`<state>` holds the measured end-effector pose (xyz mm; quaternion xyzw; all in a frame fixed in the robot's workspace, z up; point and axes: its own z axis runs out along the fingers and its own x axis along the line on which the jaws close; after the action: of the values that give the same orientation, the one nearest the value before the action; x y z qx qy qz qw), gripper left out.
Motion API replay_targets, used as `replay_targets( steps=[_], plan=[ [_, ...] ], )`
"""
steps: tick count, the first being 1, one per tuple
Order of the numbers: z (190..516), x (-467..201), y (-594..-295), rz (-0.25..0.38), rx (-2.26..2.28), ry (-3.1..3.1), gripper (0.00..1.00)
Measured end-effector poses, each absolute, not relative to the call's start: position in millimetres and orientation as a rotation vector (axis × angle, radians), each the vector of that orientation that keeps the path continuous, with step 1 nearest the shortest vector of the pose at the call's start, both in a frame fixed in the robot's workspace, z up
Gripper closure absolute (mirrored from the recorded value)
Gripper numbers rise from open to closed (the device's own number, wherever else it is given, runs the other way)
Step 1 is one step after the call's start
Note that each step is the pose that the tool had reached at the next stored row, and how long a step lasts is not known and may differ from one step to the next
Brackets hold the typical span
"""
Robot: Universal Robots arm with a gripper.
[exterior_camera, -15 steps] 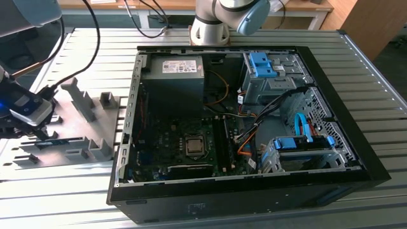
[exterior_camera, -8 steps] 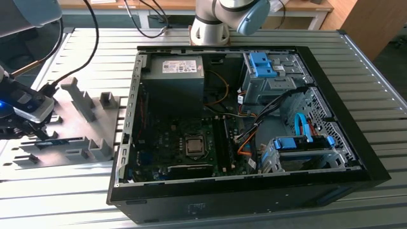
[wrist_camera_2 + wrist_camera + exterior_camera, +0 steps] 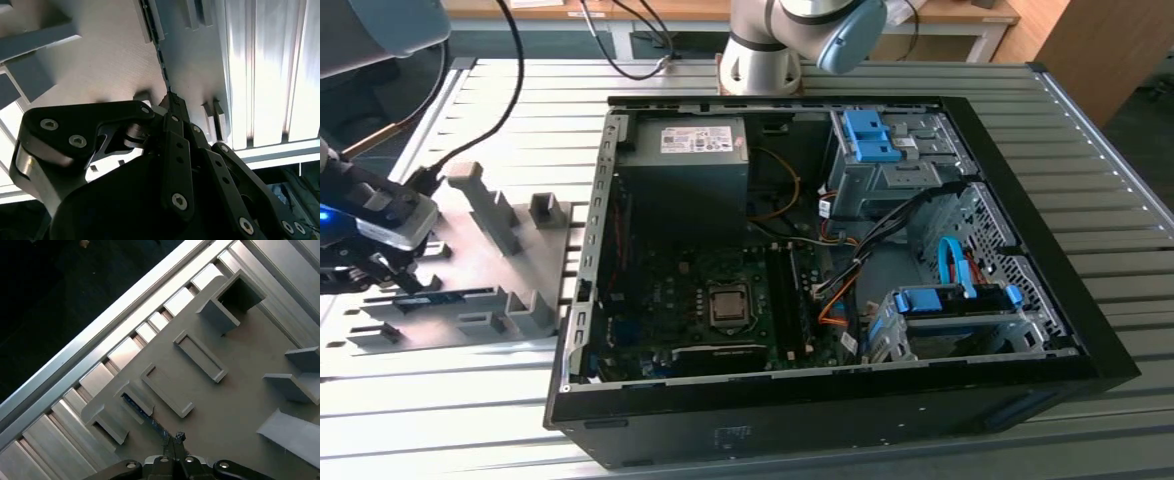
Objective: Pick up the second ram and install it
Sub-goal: 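Pick up the second ram and move it above second insertion slot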
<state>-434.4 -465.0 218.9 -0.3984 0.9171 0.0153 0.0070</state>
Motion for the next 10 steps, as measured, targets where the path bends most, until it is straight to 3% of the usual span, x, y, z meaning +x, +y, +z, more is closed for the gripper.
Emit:
replay_targets(
  steps=[10],
  plan=[
    [218.9,-434.4,-465.0,0.049,-1.427,2.785,0.90]
  ],
)
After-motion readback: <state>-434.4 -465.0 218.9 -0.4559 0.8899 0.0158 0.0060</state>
